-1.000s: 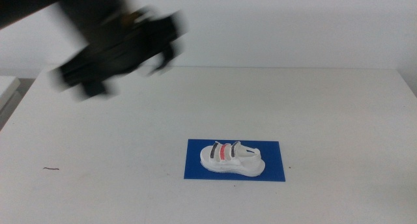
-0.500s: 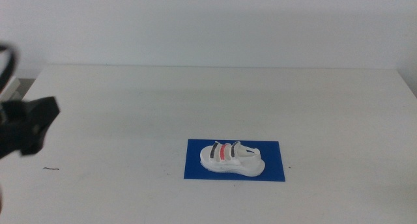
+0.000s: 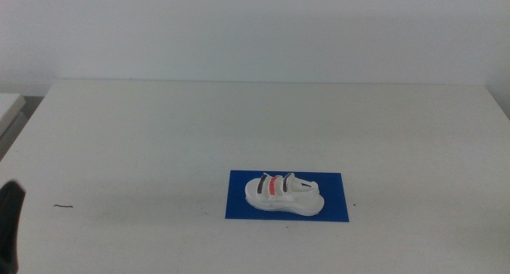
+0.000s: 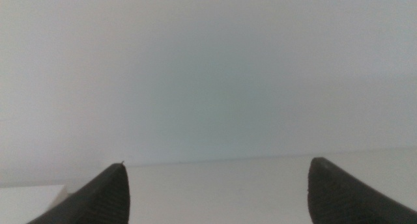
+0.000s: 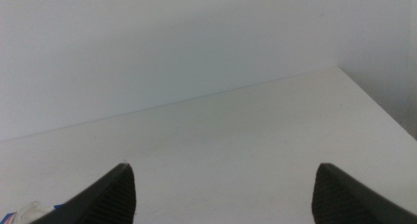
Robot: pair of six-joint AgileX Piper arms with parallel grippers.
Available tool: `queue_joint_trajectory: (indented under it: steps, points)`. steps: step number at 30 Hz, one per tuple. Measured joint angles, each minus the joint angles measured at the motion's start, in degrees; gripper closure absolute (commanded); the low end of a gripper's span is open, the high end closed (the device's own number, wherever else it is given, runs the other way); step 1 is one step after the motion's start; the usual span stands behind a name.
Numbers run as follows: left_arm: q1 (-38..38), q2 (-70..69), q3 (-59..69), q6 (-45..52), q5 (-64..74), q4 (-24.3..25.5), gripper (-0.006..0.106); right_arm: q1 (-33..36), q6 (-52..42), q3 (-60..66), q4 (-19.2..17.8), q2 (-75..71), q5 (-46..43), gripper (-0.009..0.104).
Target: Use one arm to grab the shoe from the table and place it on the mat.
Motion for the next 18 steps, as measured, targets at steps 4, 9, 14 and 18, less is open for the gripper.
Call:
queue_joint_trajectory:
  steps: [4, 9, 14, 18]
  points:
    - [2.05, -6.45, 4.73, -0.24, 0.37, 0.0, 0.007, 0.0, 0.0, 0.0, 0.0, 0.0, 0.0, 0.016]
    - [2.54, -6.96, 5.51, -0.35, 0.37, 0.33, 0.007, 0.0, 0.0, 0.0, 0.0, 0.0, -0.1, 0.016]
    - [2.54, -6.96, 5.67, -0.43, 2.51, 1.59, 0.007, 0.0, 0.0, 0.0, 0.0, 0.0, -0.1, 0.016]
    - [2.54, -6.96, 5.67, -0.46, 6.5, 3.08, 0.007, 0.0, 0.0, 0.0, 0.0, 0.0, -0.1, 0.016]
